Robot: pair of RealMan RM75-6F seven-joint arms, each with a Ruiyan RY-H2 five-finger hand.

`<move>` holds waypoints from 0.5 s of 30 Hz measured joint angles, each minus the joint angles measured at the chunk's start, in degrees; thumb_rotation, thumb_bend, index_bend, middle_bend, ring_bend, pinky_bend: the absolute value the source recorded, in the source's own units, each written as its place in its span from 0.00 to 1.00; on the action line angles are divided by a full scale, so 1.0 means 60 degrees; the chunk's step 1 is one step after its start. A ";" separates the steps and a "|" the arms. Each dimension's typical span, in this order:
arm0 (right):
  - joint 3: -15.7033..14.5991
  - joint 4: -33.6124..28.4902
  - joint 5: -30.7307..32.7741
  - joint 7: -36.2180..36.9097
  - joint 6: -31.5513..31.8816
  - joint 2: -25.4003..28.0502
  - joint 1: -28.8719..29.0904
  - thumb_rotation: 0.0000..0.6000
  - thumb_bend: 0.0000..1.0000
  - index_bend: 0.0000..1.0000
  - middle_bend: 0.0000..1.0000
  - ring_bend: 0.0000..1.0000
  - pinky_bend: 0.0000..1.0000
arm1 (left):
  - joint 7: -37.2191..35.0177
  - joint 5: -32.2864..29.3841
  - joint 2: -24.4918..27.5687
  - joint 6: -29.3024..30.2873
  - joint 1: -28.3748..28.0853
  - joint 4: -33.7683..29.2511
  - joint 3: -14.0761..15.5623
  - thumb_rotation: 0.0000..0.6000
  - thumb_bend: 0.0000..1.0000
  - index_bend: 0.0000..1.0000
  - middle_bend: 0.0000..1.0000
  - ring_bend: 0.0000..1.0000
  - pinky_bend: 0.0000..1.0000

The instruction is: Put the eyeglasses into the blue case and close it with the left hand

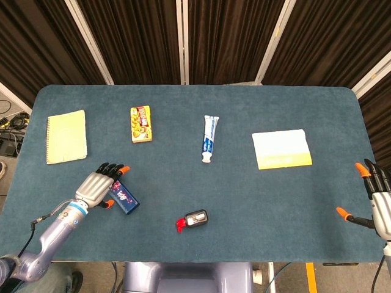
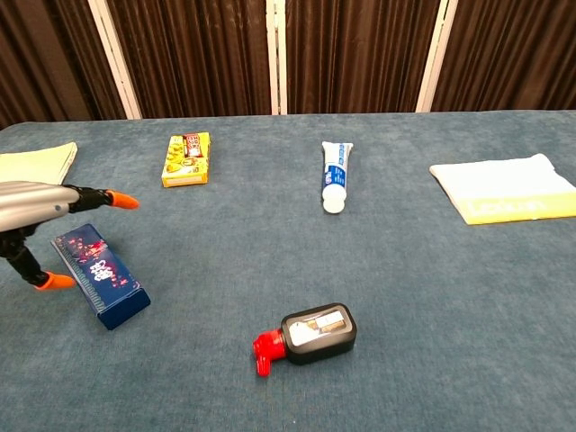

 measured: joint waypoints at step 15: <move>0.0026 0.0086 0.0111 0.0064 -0.0108 -0.0015 0.0028 1.00 0.00 0.00 0.00 0.00 0.00 | 0.0770 -0.0488 -0.0701 -0.0274 -0.0325 0.0542 0.0024 1.00 0.29 0.37 0.24 0.12 0.13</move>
